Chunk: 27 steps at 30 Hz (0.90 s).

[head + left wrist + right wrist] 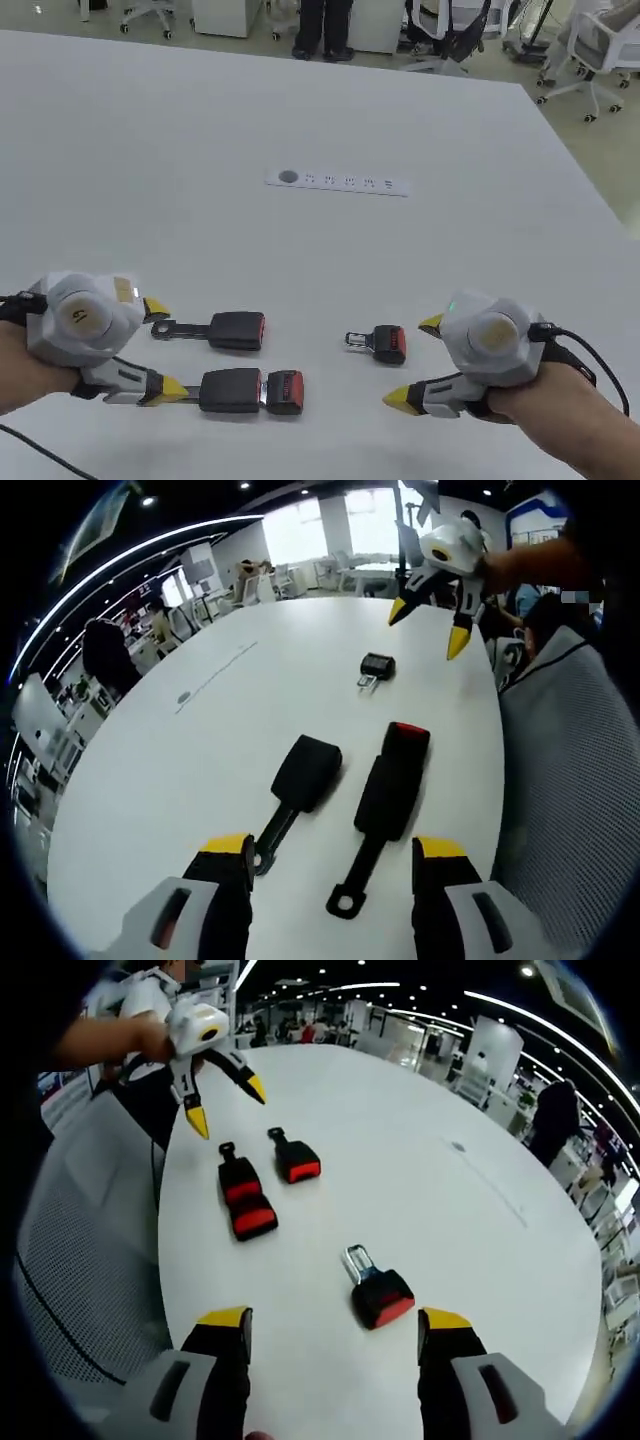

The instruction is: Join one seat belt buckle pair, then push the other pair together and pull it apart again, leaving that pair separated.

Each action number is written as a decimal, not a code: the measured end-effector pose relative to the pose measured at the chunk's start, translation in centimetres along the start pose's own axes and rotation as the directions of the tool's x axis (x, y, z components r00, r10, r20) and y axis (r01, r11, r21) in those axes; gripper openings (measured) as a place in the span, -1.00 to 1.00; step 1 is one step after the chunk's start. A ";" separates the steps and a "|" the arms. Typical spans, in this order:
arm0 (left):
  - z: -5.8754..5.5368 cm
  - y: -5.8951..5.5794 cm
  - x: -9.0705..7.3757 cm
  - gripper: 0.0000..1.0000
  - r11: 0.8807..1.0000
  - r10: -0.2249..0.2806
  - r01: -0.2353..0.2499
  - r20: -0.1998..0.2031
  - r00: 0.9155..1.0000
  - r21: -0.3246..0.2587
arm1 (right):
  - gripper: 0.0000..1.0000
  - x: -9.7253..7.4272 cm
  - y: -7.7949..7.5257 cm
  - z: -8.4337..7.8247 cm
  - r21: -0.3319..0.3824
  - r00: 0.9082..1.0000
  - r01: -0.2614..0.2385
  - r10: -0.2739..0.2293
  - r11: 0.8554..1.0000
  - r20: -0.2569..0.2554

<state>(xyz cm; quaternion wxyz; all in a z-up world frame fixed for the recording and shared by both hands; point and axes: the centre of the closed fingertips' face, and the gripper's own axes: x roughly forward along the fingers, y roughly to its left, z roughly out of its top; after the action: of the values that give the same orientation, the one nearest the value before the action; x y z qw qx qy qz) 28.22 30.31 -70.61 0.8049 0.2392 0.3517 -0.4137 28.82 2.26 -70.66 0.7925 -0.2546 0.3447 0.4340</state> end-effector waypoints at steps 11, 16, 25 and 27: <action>-2.5 -0.6 -2.3 0.54 0.985 0.084 -0.076 0.043 0.996 -0.155 | 0.63 -0.8 2.1 -0.4 0.118 0.998 0.020 -0.027 0.993 0.059; -2.9 -1.4 -3.0 0.66 0.982 0.098 -0.089 0.050 0.994 -0.164 | 0.84 -1.1 2.2 -0.7 0.173 0.995 0.034 -0.049 0.984 0.085; -3.5 -2.4 -3.9 1.00 0.963 0.109 -0.079 0.105 0.988 -0.258 | 0.98 -1.4 3.0 -0.4 0.180 0.993 0.068 -0.084 0.981 0.081; -3.9 -2.4 -3.8 1.00 0.961 0.111 -0.080 0.104 0.988 -0.264 | 0.98 -1.5 3.2 -0.1 0.188 0.992 0.070 -0.089 0.980 0.092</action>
<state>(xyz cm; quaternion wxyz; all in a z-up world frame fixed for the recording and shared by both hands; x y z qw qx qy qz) 23.20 33.54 -70.41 0.8676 0.1236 0.3427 -0.3384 25.45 3.01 -69.93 0.8456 -0.1718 0.3329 0.3803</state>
